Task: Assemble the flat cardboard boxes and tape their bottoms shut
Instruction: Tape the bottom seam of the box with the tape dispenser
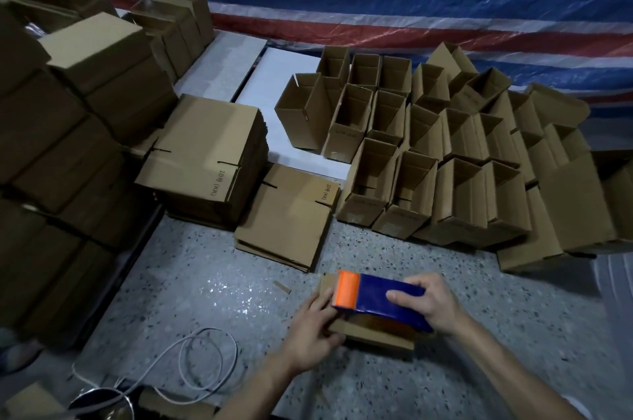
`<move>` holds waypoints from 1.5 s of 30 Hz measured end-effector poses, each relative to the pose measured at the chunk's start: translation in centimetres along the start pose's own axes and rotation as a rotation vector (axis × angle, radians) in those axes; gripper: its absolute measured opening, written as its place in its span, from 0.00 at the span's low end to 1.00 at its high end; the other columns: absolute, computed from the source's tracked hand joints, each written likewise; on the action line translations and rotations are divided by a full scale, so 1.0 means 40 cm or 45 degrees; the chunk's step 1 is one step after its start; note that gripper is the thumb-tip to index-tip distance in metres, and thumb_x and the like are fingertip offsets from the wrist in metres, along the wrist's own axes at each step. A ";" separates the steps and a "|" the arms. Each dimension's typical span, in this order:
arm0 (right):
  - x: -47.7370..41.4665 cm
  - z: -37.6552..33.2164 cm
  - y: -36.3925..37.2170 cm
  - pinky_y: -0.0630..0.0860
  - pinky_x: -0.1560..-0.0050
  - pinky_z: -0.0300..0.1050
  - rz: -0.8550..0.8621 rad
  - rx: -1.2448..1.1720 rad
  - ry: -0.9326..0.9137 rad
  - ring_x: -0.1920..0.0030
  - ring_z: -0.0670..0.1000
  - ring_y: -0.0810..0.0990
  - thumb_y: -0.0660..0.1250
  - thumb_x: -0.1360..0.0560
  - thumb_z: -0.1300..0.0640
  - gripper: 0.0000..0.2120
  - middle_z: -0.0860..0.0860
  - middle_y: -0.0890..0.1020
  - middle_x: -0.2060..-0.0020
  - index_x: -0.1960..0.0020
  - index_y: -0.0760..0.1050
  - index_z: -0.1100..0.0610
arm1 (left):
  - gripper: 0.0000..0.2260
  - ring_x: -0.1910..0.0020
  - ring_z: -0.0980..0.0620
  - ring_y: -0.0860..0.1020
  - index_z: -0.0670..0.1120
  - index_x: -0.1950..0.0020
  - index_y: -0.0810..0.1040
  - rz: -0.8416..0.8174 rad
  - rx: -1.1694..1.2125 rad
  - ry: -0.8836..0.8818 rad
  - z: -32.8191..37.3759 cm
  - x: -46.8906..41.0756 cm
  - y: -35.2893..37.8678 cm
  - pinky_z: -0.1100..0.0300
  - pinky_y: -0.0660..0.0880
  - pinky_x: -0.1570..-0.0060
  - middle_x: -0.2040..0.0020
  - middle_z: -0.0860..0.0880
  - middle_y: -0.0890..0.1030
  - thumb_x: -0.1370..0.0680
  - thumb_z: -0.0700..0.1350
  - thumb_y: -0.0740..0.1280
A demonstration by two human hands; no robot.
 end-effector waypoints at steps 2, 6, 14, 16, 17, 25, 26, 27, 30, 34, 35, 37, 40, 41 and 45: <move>0.000 0.000 0.004 0.67 0.70 0.36 -0.029 0.032 0.014 0.74 0.44 0.75 0.72 0.36 0.34 0.19 0.48 0.79 0.76 0.72 0.80 0.50 | 0.15 0.22 0.52 0.58 0.63 0.42 0.83 0.060 0.615 -0.150 0.015 -0.008 -0.007 0.46 0.55 0.22 0.23 0.61 0.63 0.28 0.51 0.68; -0.002 -0.005 0.008 0.66 0.71 0.34 -0.032 0.060 0.032 0.75 0.42 0.74 0.72 0.37 0.35 0.16 0.48 0.78 0.77 0.73 0.80 0.47 | 0.23 0.29 0.58 0.70 0.56 0.41 0.85 0.063 1.136 -0.258 0.028 -0.011 -0.010 0.53 0.66 0.29 0.28 0.61 0.72 0.35 0.56 0.67; -0.005 -0.009 0.013 0.66 0.71 0.31 -0.064 0.097 0.051 0.76 0.41 0.74 0.73 0.32 0.44 0.12 0.47 0.78 0.77 0.72 0.80 0.45 | 0.20 0.38 0.62 0.77 0.57 0.39 0.84 0.037 1.212 -0.356 0.013 -0.003 -0.045 0.53 0.65 0.34 0.37 0.60 0.81 0.27 0.63 0.69; -0.008 -0.008 0.013 0.66 0.70 0.33 -0.071 0.111 0.056 0.75 0.42 0.75 0.75 0.31 0.45 0.12 0.48 0.79 0.77 0.72 0.80 0.45 | 0.21 0.36 0.63 0.76 0.56 0.38 0.83 0.013 1.243 -0.349 0.013 -0.004 -0.048 0.50 0.62 0.28 0.35 0.61 0.80 0.27 0.63 0.71; -0.008 -0.008 0.012 0.67 0.70 0.34 -0.072 0.115 0.059 0.75 0.43 0.75 0.75 0.31 0.45 0.13 0.48 0.79 0.76 0.72 0.80 0.46 | 0.20 0.35 0.63 0.75 0.56 0.38 0.84 0.011 1.256 -0.356 0.013 -0.003 -0.049 0.49 0.60 0.27 0.36 0.61 0.80 0.28 0.62 0.71; -0.003 -0.011 0.014 0.67 0.70 0.35 -0.064 0.125 0.044 0.75 0.44 0.75 0.71 0.36 0.34 0.17 0.48 0.79 0.76 0.72 0.79 0.46 | 0.25 0.35 0.51 0.76 0.50 0.43 0.86 0.078 1.475 -0.378 0.015 0.014 -0.052 0.51 0.62 0.29 0.39 0.51 0.84 0.32 0.64 0.73; -0.003 -0.012 0.015 0.67 0.70 0.36 -0.072 0.131 0.045 0.74 0.43 0.75 0.71 0.36 0.34 0.16 0.48 0.79 0.76 0.71 0.80 0.45 | 0.23 0.34 0.52 0.77 0.48 0.42 0.86 0.054 1.460 -0.345 0.018 0.017 -0.054 0.53 0.63 0.31 0.38 0.50 0.83 0.30 0.61 0.73; -0.004 -0.013 0.017 0.67 0.70 0.36 -0.081 0.133 0.047 0.74 0.43 0.75 0.71 0.36 0.34 0.15 0.48 0.79 0.76 0.71 0.80 0.44 | 0.20 0.34 0.54 0.77 0.48 0.41 0.85 0.036 1.455 -0.328 0.018 0.021 -0.057 0.55 0.65 0.33 0.36 0.50 0.82 0.28 0.58 0.72; -0.008 -0.013 0.017 0.68 0.70 0.36 -0.089 0.129 0.054 0.74 0.44 0.76 0.71 0.37 0.34 0.16 0.48 0.80 0.75 0.71 0.81 0.46 | 0.12 0.33 0.56 0.76 0.49 0.44 0.87 0.027 1.484 -0.355 0.006 0.026 -0.062 0.59 0.67 0.35 0.36 0.51 0.82 0.25 0.49 0.70; -0.007 -0.009 0.014 0.68 0.70 0.38 -0.082 0.115 0.058 0.74 0.46 0.75 0.72 0.37 0.35 0.18 0.50 0.80 0.75 0.71 0.80 0.50 | 0.16 0.34 0.56 0.76 0.48 0.45 0.87 0.043 1.466 -0.363 -0.013 0.030 -0.063 0.57 0.67 0.37 0.37 0.51 0.82 0.27 0.56 0.72; -0.007 -0.010 0.015 0.67 0.70 0.38 -0.083 0.122 0.059 0.74 0.45 0.75 0.72 0.37 0.35 0.18 0.50 0.79 0.75 0.71 0.80 0.49 | 0.19 0.34 0.57 0.76 0.47 0.44 0.86 0.027 1.447 -0.340 -0.013 0.029 -0.062 0.55 0.67 0.35 0.36 0.51 0.82 0.28 0.59 0.72; -0.008 -0.010 0.016 0.67 0.71 0.36 -0.089 0.129 0.059 0.74 0.44 0.75 0.72 0.37 0.35 0.17 0.49 0.79 0.76 0.71 0.80 0.47 | 0.24 0.33 0.58 0.76 0.46 0.44 0.86 0.009 1.417 -0.316 -0.018 0.025 -0.059 0.53 0.65 0.32 0.35 0.52 0.81 0.31 0.62 0.76; -0.010 -0.009 0.018 0.67 0.71 0.35 -0.103 0.140 0.056 0.74 0.43 0.74 0.72 0.36 0.34 0.16 0.48 0.78 0.76 0.71 0.79 0.46 | 0.22 0.34 0.57 0.77 0.45 0.48 0.87 0.011 1.436 -0.339 -0.029 0.019 -0.052 0.51 0.65 0.30 0.37 0.51 0.82 0.35 0.58 0.79; -0.011 -0.008 0.018 0.67 0.71 0.35 -0.105 0.139 0.059 0.74 0.43 0.75 0.72 0.36 0.34 0.16 0.48 0.79 0.76 0.71 0.80 0.46 | 0.20 0.35 0.56 0.77 0.45 0.49 0.88 0.012 1.440 -0.354 -0.031 0.017 -0.050 0.51 0.65 0.29 0.37 0.51 0.82 0.34 0.56 0.78; -0.014 -0.005 0.016 0.69 0.70 0.37 -0.115 0.132 0.063 0.73 0.44 0.76 0.72 0.35 0.34 0.16 0.49 0.81 0.74 0.69 0.81 0.46 | 0.18 0.35 0.54 0.78 0.42 0.47 0.87 0.034 1.431 -0.394 -0.033 0.012 -0.045 0.51 0.66 0.30 0.39 0.47 0.83 0.32 0.52 0.76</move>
Point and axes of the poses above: each hand's wrist, its own x-axis away from the middle knuckle, its own y-axis out of the palm, z = x × y, the point moved 4 cm from there along -x, towards the middle knuckle
